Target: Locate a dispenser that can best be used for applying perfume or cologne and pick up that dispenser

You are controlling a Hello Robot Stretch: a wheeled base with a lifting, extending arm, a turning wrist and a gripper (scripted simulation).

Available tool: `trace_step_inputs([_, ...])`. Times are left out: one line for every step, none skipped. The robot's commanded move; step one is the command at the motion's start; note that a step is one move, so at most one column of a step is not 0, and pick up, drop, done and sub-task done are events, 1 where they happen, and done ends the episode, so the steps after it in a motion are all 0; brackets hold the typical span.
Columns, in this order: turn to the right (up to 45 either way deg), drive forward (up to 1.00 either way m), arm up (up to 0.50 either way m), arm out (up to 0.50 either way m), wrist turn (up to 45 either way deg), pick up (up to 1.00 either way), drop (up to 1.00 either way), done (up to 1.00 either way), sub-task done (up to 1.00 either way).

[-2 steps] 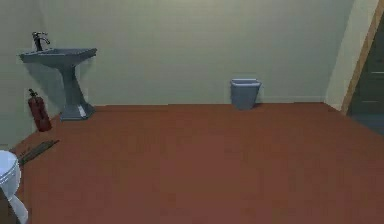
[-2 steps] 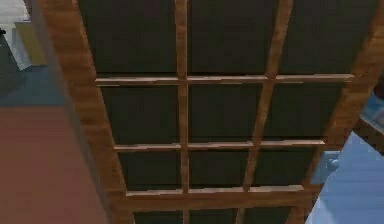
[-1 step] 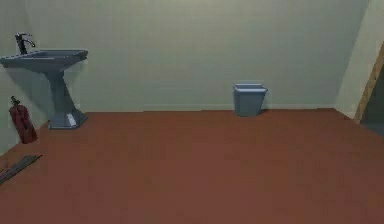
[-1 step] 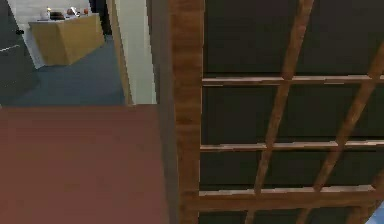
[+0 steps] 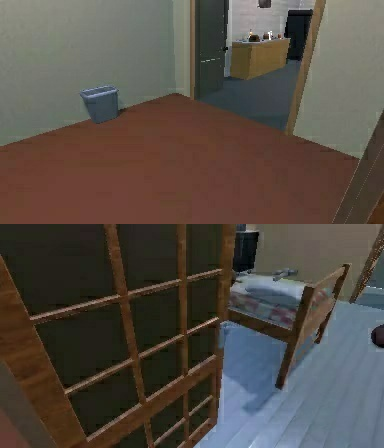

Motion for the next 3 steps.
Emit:
trace_step_inputs([0.0,0.50,0.00,0.00,0.0,0.00,0.00,0.00,0.00])
trace_step_inputs([18.0,0.00,0.00,0.00,0.0,0.00,0.00,0.00,0.00])
trace_step_inputs([0.0,1.00,0.00,0.00,0.0,0.00,0.00,0.00,0.00])
